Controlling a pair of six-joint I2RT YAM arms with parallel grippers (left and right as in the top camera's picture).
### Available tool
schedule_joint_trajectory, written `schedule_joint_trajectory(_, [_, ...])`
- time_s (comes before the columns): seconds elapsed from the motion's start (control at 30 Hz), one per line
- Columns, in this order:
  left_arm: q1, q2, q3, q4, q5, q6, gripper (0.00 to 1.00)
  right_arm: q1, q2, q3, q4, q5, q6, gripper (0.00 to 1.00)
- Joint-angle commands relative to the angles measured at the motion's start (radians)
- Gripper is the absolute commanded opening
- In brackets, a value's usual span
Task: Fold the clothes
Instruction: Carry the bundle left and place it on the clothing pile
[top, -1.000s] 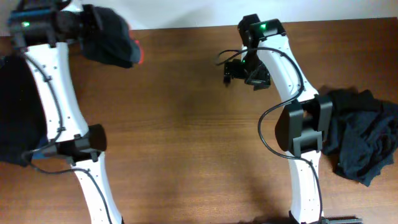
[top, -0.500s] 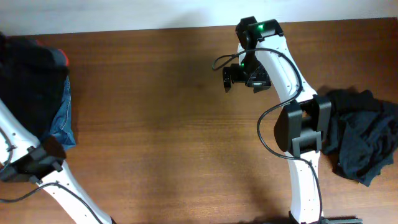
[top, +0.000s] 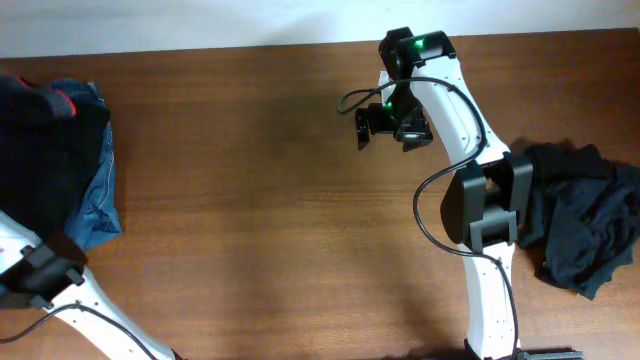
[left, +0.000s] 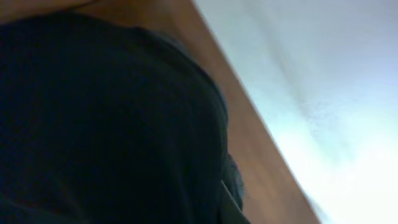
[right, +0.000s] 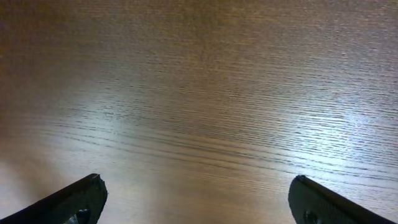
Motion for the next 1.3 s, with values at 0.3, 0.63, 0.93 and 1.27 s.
schedule_joint_trajectory(0.3, [0.050, -0.042, -0.264, -0.074, -0.148, 0.068, 0.00, 0.003, 0.001, -0.002, -0.004, -0.024, -0.011, 0.99])
schedule_joint_trajectory(0.63, [0.066, -0.042, -0.382, -0.138, -0.341, 0.068, 0.00, 0.003, 0.001, -0.002, -0.004, -0.024, -0.011, 0.98])
schedule_joint_trajectory(0.93, [0.066, -0.042, -0.502, -0.182, -0.468, 0.068, 0.05, 0.003, 0.001, -0.002, -0.004, -0.024, -0.010, 0.99])
schedule_joint_trajectory(1.27, [0.066, -0.042, -0.633, -0.126, -0.463, 0.068, 0.87, 0.003, 0.001, -0.002, -0.003, -0.024, -0.010, 0.99])
